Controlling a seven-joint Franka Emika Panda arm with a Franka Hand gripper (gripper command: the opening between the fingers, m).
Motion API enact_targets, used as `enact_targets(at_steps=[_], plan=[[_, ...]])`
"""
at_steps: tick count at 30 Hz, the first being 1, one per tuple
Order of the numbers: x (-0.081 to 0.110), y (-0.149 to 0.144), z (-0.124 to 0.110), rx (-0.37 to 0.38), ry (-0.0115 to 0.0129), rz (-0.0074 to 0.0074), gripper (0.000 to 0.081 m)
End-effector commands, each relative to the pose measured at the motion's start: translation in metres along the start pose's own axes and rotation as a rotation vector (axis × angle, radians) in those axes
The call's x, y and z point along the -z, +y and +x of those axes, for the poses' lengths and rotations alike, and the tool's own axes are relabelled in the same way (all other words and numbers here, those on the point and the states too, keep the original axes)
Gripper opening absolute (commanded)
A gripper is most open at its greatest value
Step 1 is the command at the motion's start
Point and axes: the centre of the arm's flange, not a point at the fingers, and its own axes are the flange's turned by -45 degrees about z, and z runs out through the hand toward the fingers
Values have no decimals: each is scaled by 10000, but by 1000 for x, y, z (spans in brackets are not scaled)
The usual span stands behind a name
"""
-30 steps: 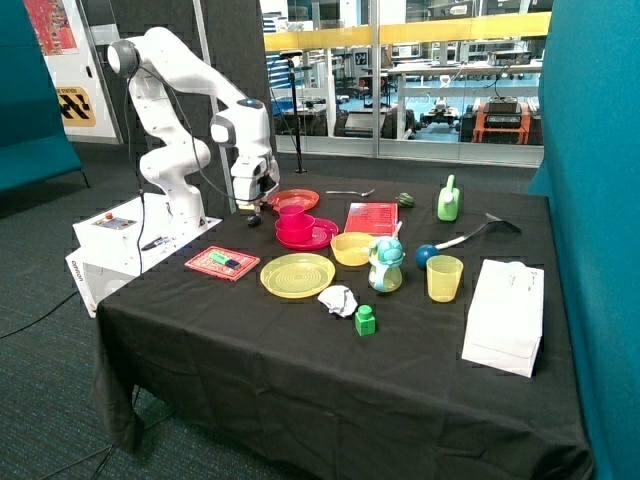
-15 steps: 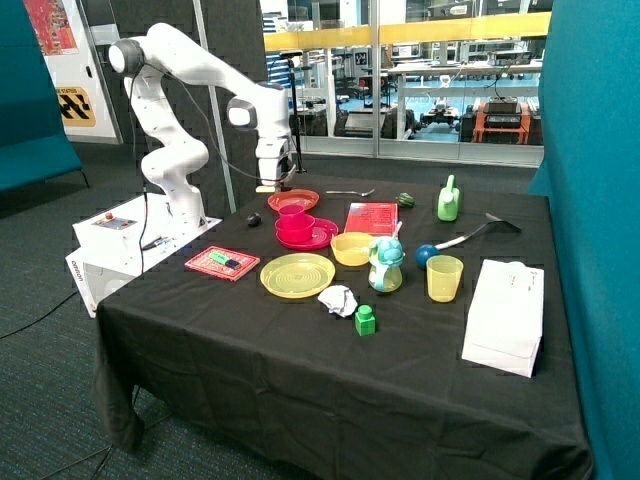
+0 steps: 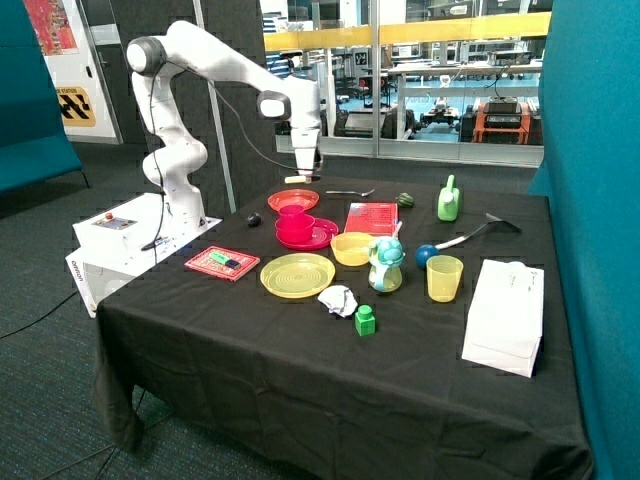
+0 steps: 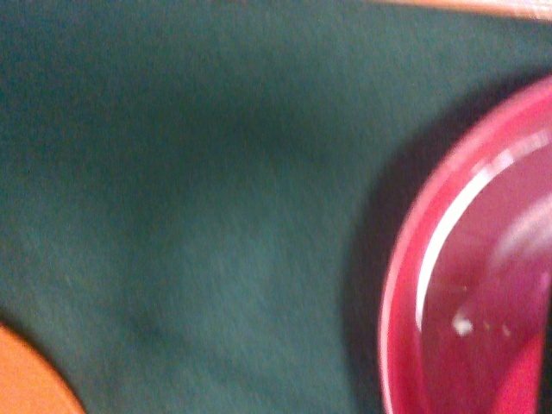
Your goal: Put a highlighter on each book
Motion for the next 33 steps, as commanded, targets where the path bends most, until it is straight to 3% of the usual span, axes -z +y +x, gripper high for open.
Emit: enact_targets(at_steps=[1, 18, 33], plan=[[-1, -17, 62, 243, -52, -63, 0], [-29, -14, 128, -183, -51, -64, 0], [-59, -13, 148, -548, -49, -65, 0]])
